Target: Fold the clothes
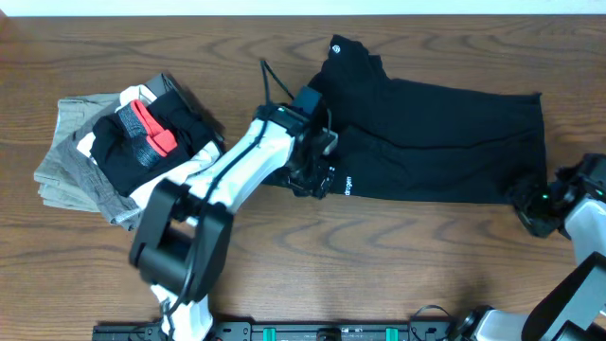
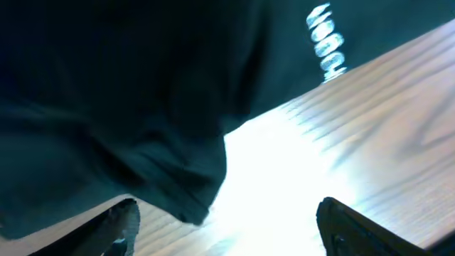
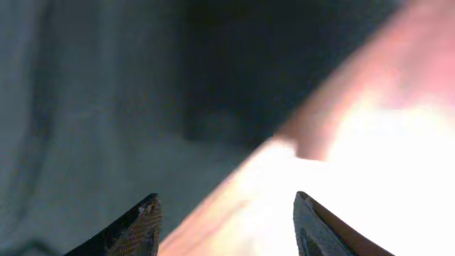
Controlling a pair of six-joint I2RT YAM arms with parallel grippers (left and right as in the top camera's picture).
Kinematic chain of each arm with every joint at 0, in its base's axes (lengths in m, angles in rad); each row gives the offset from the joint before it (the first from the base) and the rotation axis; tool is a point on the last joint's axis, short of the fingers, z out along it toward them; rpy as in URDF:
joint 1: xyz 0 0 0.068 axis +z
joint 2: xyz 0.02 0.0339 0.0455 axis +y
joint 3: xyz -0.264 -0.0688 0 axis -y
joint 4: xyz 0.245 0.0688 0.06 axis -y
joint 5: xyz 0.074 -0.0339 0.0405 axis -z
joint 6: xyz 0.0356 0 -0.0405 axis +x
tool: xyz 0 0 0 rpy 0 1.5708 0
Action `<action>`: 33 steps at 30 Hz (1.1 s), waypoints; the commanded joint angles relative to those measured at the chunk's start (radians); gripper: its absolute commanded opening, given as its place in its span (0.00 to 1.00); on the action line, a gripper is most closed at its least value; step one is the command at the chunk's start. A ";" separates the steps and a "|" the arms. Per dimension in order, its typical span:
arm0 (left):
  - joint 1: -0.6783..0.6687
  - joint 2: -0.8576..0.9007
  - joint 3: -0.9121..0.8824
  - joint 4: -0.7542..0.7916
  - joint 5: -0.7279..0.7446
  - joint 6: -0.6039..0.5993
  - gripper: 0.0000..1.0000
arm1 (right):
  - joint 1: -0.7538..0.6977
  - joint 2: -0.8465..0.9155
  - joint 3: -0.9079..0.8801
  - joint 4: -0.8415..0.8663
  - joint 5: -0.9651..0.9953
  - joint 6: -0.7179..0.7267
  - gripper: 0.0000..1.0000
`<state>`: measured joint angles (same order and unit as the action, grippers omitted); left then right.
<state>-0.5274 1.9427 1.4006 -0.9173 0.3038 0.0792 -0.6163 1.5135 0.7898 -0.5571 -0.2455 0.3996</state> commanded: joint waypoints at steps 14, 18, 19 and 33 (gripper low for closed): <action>0.051 0.132 0.002 0.005 -0.163 -0.047 0.47 | -0.063 0.029 0.003 0.111 0.027 -0.011 0.44; 0.051 0.131 0.002 -0.006 -0.163 -0.047 0.36 | -0.064 0.066 0.003 0.116 0.076 0.027 0.43; 0.051 0.131 0.002 -0.010 -0.163 -0.047 0.35 | -0.064 0.083 0.003 0.120 0.077 0.031 0.43; 0.057 0.108 0.003 -0.056 -0.220 -0.047 0.08 | -0.088 0.173 0.028 0.221 0.079 0.048 0.01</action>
<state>-0.4824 2.0533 1.4055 -0.9531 0.1387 0.0277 -0.6853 1.6798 0.7948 -0.3222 -0.1818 0.4427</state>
